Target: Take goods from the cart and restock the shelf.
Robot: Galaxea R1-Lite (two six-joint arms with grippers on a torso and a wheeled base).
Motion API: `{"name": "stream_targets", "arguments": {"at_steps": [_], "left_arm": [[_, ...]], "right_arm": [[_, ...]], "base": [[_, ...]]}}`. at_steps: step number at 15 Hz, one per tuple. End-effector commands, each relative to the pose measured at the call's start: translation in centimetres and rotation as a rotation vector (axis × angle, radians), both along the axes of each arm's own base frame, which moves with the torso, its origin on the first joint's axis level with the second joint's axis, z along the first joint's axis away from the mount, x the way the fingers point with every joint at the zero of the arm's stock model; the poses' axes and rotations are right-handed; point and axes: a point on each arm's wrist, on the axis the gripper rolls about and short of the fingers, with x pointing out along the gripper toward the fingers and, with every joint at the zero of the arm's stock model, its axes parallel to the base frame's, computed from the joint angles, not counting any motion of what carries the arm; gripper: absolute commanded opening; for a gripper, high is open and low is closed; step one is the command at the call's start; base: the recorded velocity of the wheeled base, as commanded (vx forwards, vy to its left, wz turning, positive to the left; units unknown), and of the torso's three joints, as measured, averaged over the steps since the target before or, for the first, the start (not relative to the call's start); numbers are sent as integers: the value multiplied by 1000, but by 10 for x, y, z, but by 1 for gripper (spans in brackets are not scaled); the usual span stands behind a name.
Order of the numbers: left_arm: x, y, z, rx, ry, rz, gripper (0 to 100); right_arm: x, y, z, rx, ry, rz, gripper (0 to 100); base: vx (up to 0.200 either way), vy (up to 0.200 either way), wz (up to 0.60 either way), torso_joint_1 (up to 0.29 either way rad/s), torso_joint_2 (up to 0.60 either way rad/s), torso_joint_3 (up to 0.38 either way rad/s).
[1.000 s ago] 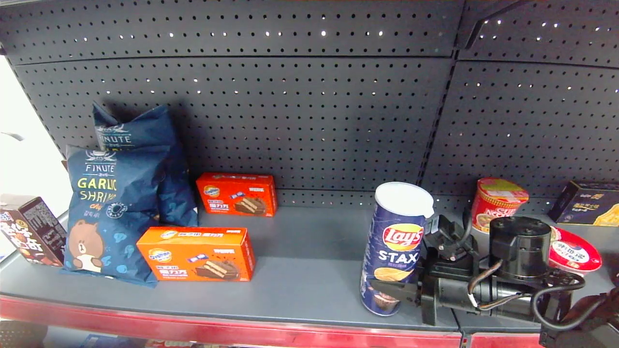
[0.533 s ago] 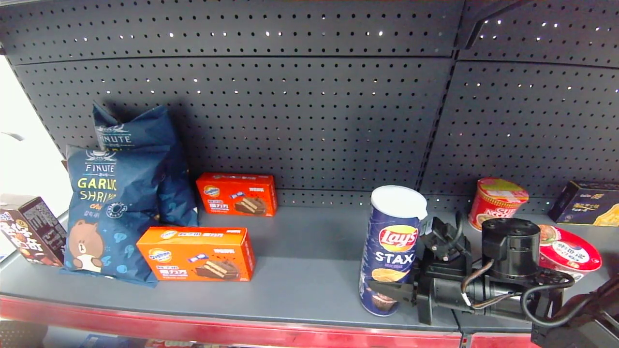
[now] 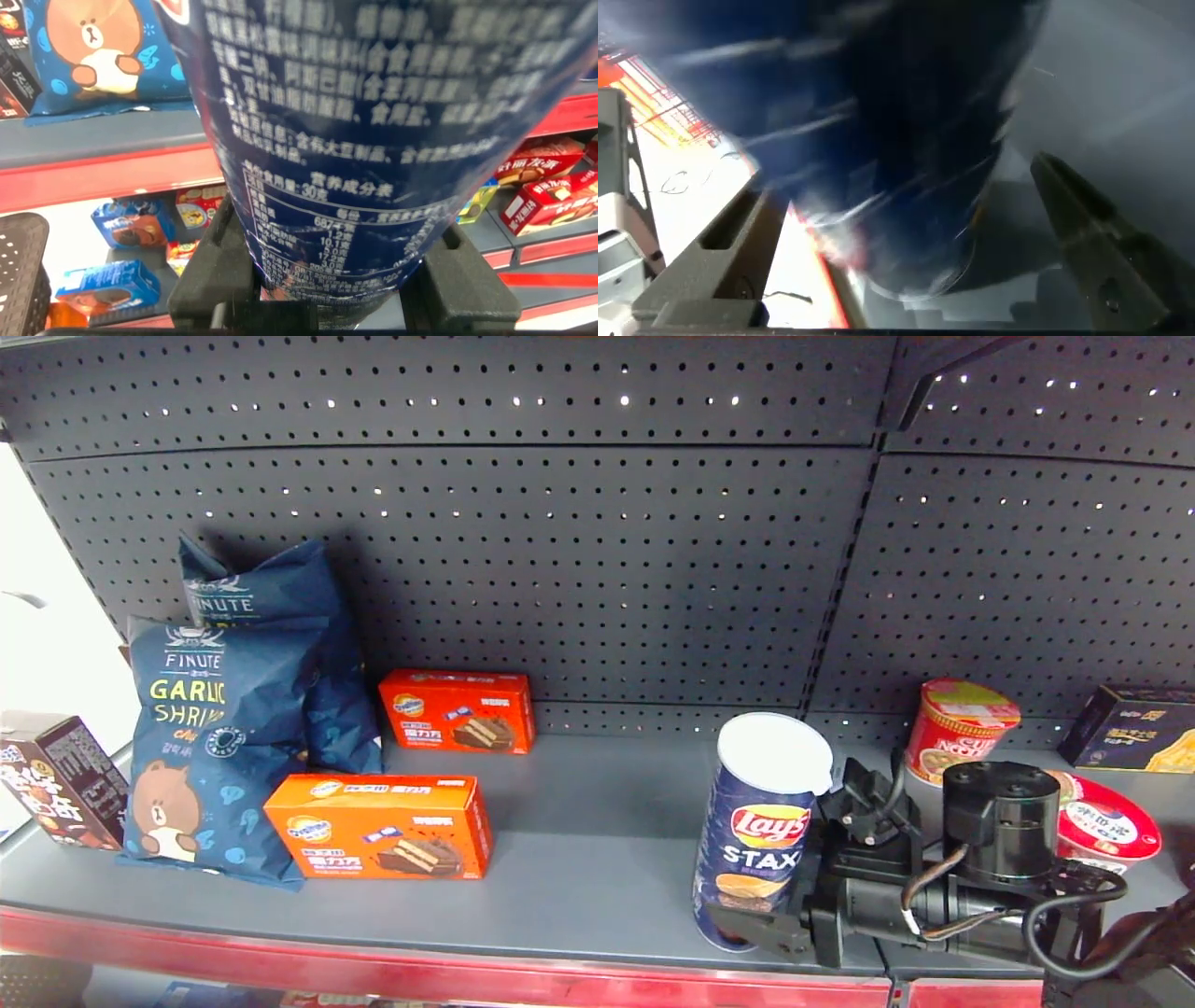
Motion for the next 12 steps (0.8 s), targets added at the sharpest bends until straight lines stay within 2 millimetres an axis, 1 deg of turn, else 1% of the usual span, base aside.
{"name": "stream_targets", "arguments": {"at_steps": [1,4,6,7,8,10,11,12], "left_arm": [[0,0,0,1,1,1,0],[0,0,0,1,-1,1,0],[1,0,-2,6,6,0,0],[0,0,1,6,-7,0,0],[-2,0,7,9,-33,3,0],[-4,1,19,27,-90,17,0],[-12,3,40,29,-160,25,0],[-15,4,49,39,-184,21,0]], "right_arm": [[-11,-7,7,7,-15,-5,100],[-28,-20,11,6,-20,-26,100],[-41,-32,15,11,-30,-46,100],[-52,-43,21,24,-56,-72,100],[-63,-50,29,35,-92,-105,100],[-76,-57,35,38,-125,-168,100],[-87,-63,42,31,-156,-258,100],[-94,-64,43,20,-159,-293,100]], "base": [[0,0,0,0,0,0],[0,0,0,0,0,0],[0,0,0,0,0,0],[0,0,0,0,0,0],[0,0,0,0,0,0],[0,0,0,0,0,0],[0,0,0,0,0,0],[0,0,0,0,0,0]]}}
